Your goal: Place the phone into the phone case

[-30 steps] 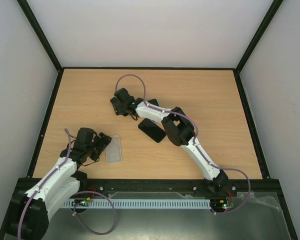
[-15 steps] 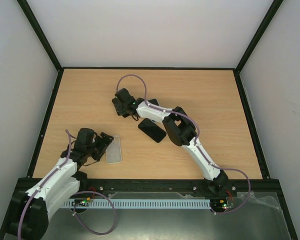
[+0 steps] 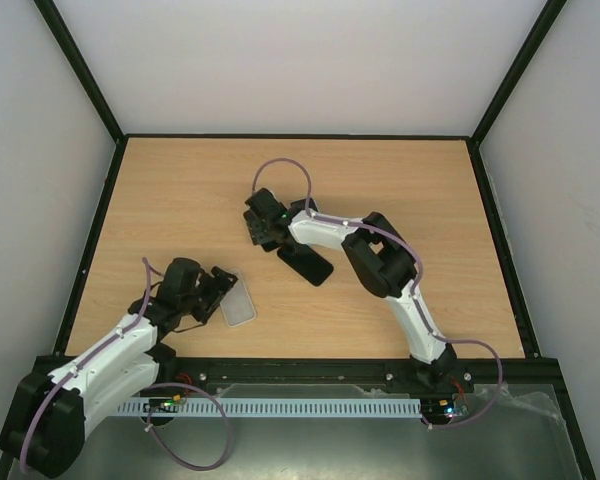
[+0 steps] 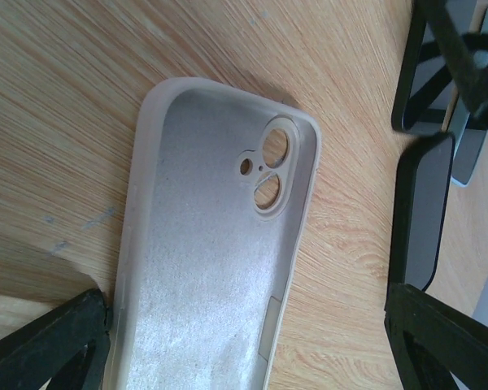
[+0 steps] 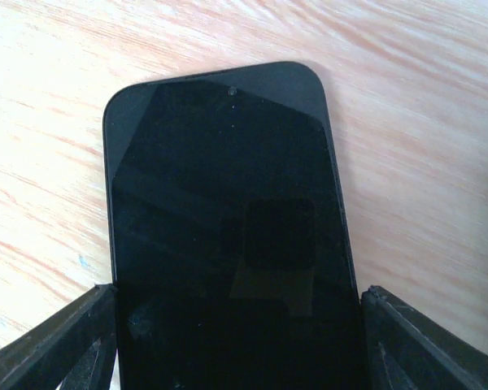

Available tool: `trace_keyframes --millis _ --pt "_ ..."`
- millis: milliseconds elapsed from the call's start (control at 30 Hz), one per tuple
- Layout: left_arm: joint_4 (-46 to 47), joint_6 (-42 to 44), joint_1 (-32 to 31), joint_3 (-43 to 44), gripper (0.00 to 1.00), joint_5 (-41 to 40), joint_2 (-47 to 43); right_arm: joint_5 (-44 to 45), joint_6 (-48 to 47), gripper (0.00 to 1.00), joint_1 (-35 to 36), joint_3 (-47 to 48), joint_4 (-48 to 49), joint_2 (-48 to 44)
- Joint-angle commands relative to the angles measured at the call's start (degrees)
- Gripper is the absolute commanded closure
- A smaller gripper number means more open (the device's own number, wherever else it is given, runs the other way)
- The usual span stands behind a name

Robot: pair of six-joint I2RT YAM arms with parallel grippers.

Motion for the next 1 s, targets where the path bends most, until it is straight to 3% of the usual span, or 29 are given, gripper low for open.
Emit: trace_keyframes --millis 0,200,500,733,967 --pt "1.4 -1.8 -1.8 -0.8 0.07 -2.1 1.4 -0.3 4.3 0.37 0.3 -8.2 -3.5 -4.0" --pt "2.1 -0.2 -2.3 0.5 0.07 -4.2 2.6 2.1 5.5 0.37 1.5 -10.4 -4.7 -5.1" --pt "-10.1 3.0 -2.3 7.5 0.07 -14.7 -3.3 3.7 5.2 0.30 2.4 -8.0 -6.7 -2.1" --pt "-19.2 5.1 -2.2 14.0 0.06 -21.4 -7.4 3.1 5.1 0.39 2.7 -6.6 -7.2 -2.0" --pt "-25.8 5.5 -2.1 18.8 0.06 -27.6 -10.4 1.2 7.0 0.41 4.1 -8.4 -5.6 -6.9"
